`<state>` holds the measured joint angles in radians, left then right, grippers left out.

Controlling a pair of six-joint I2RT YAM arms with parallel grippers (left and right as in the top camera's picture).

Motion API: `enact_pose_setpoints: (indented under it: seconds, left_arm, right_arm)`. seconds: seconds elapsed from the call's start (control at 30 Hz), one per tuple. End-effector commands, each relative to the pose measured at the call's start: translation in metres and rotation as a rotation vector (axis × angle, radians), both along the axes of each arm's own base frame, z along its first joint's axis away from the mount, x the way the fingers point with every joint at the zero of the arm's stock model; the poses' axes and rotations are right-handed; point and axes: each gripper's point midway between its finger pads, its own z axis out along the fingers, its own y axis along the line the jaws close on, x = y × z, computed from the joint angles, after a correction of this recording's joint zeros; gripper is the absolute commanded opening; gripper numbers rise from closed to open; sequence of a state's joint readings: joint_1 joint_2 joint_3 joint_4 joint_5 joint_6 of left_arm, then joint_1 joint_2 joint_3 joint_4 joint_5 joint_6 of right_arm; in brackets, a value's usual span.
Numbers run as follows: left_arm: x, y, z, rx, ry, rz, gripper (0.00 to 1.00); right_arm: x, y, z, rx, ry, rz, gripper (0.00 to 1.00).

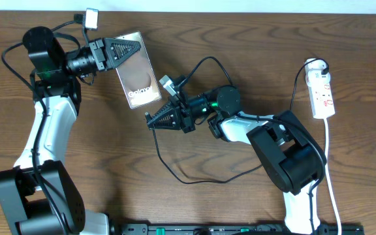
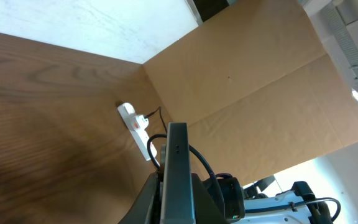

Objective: Plug charger to phone and switch on socket
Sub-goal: 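Align the plug tip with the phone's charging port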

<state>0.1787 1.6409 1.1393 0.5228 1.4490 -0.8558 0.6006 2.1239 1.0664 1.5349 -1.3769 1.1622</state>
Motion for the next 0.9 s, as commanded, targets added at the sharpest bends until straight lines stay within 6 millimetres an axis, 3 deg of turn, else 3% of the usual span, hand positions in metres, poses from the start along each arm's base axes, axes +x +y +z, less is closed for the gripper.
enact_pose_setpoints:
  seconds: [0.0,0.87]
  left_arm:
    - [-0.002,0.000,0.003,0.005,-0.022,-0.015,0.07]
    - [-0.005,-0.001,0.003,0.016,-0.057,-0.035,0.07]
  right_arm:
    - [-0.005,0.003,0.004,0.039,-0.072,0.015,0.01]
    - [0.025,-0.001,0.001,0.005,0.040,-0.088,0.01]
